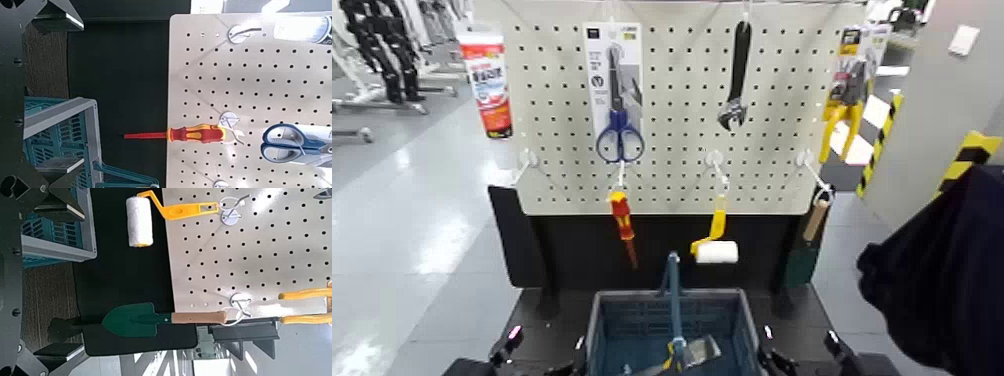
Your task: Put the red screwdriver into the crate.
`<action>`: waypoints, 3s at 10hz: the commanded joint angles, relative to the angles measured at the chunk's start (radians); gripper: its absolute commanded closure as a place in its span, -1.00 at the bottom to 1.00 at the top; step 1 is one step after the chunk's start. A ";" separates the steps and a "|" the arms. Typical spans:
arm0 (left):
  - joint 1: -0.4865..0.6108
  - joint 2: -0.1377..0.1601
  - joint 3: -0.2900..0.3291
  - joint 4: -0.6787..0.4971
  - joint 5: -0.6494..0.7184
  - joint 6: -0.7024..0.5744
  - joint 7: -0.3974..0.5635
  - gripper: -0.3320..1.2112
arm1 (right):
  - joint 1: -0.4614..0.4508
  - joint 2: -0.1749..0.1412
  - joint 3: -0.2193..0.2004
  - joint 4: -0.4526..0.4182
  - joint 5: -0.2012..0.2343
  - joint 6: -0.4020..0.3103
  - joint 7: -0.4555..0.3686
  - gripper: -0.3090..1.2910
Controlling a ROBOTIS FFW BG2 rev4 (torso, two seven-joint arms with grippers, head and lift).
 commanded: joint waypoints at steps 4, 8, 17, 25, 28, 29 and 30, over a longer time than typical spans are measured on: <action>-0.002 0.000 0.006 -0.002 0.016 0.006 -0.014 -0.44 | 0.003 0.002 0.000 -0.002 0.013 -0.004 0.000 -0.44; -0.098 0.029 0.087 0.009 0.074 0.084 -0.183 -0.43 | 0.002 0.002 0.005 0.001 0.011 0.001 0.000 -0.44; -0.442 0.129 0.037 0.184 0.114 0.249 -0.459 -0.43 | -0.007 0.003 0.011 0.016 0.004 -0.013 0.000 -0.44; -0.624 0.138 -0.128 0.351 0.186 0.201 -0.492 -0.43 | -0.018 0.000 0.017 0.030 -0.008 -0.034 0.002 -0.44; -0.670 0.124 -0.157 0.410 0.192 0.179 -0.499 -0.43 | -0.018 0.000 0.018 0.033 -0.010 -0.038 0.002 -0.44; -0.681 0.121 -0.161 0.425 0.195 0.170 -0.500 -0.42 | -0.018 0.000 0.018 0.033 -0.010 -0.039 0.002 -0.44; -0.690 0.118 -0.167 0.439 0.197 0.167 -0.500 -0.37 | -0.020 0.000 0.018 0.033 -0.010 -0.039 0.002 -0.44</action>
